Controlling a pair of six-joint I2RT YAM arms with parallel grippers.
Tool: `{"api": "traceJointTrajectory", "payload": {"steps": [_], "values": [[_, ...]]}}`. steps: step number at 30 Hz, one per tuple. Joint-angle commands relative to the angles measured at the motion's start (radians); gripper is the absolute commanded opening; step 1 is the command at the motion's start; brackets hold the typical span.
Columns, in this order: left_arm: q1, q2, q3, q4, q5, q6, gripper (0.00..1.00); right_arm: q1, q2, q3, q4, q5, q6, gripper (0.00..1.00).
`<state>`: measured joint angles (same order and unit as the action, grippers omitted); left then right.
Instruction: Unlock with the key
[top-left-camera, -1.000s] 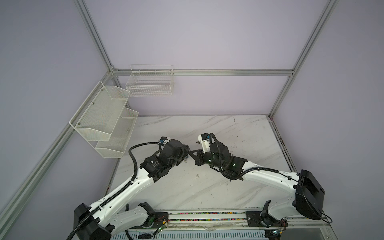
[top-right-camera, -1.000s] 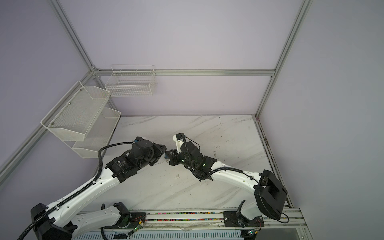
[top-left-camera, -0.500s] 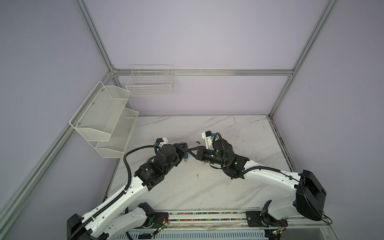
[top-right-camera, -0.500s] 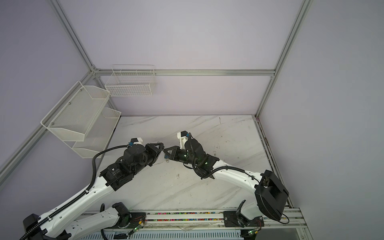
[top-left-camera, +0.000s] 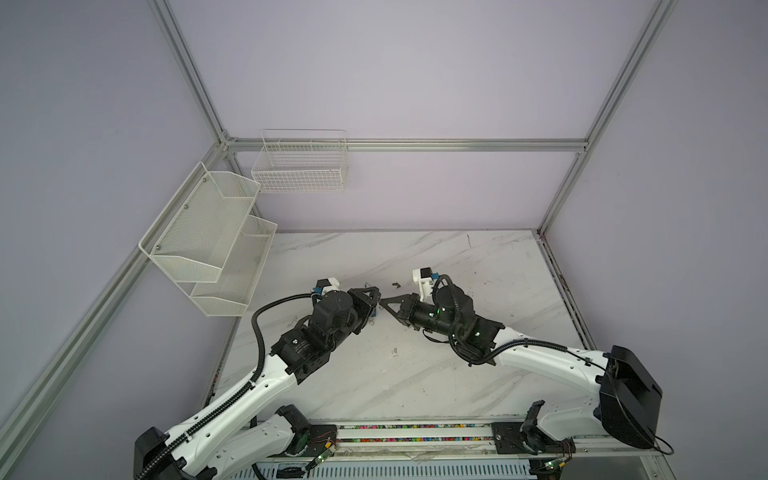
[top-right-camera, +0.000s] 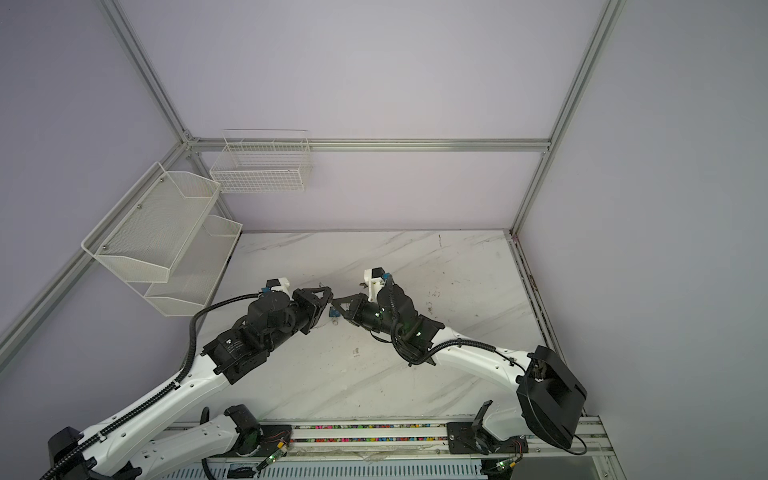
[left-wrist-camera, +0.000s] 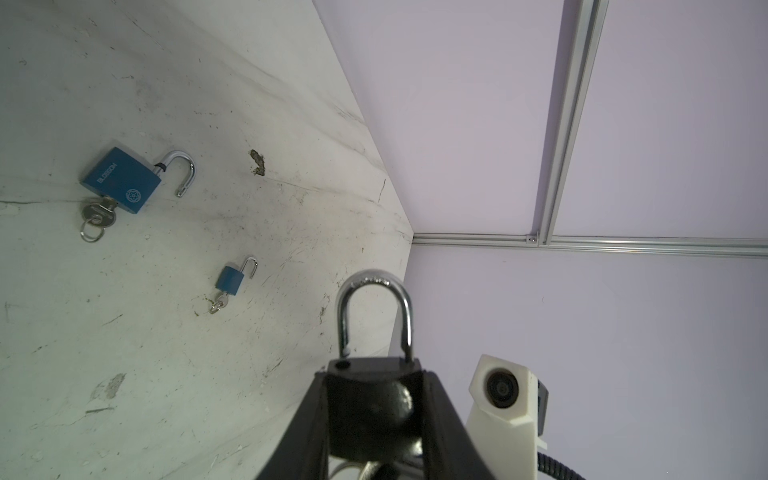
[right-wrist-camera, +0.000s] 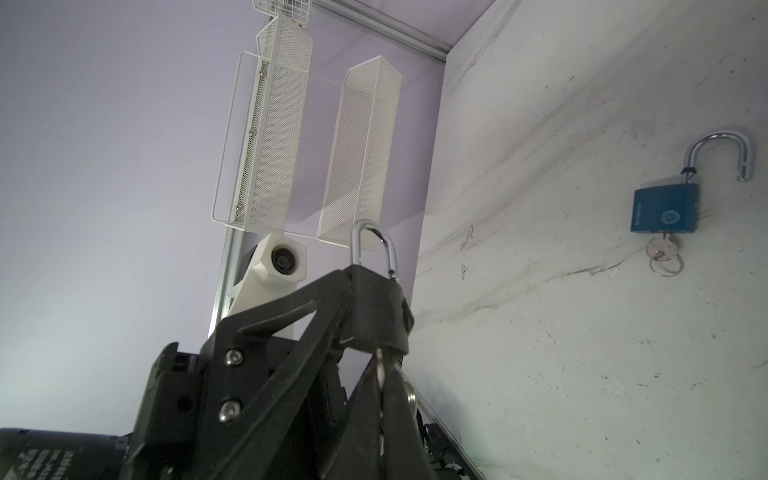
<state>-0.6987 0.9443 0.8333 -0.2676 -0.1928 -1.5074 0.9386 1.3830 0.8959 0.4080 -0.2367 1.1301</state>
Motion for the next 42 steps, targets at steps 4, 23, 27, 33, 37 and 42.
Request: {"api": "traceJointTrajectory", "payload": {"steps": [4, 23, 27, 33, 37, 42], "values": [[0.02, 0.014, 0.052, -0.074, 0.015, 0.13, 0.0, 0.013, -0.058, 0.049, -0.115, 0.062, -0.155, 0.04], [0.05, -0.023, -0.171, 0.321, 0.248, 1.136, 0.0, -0.048, -0.167, 0.276, -0.771, 0.215, -0.638, 0.59], [0.034, -0.007, -0.235, 0.454, 0.267, 1.247, 0.0, -0.048, -0.095, 0.432, -0.934, 0.236, -0.704, 0.61], [0.013, 0.015, -0.328, 0.711, 0.267, 1.38, 0.0, -0.047, 0.058, 0.639, -1.125, 0.255, -0.748, 0.64], [0.008, 0.041, -0.327, 0.754, 0.257, 1.418, 0.0, -0.046, 0.12, 0.715, -1.18, 0.273, -0.725, 0.65], [0.003, 0.064, -0.329, 0.779, 0.253, 1.428, 0.0, -0.047, 0.201, 0.822, -1.226, 0.308, -0.714, 0.67]]}}
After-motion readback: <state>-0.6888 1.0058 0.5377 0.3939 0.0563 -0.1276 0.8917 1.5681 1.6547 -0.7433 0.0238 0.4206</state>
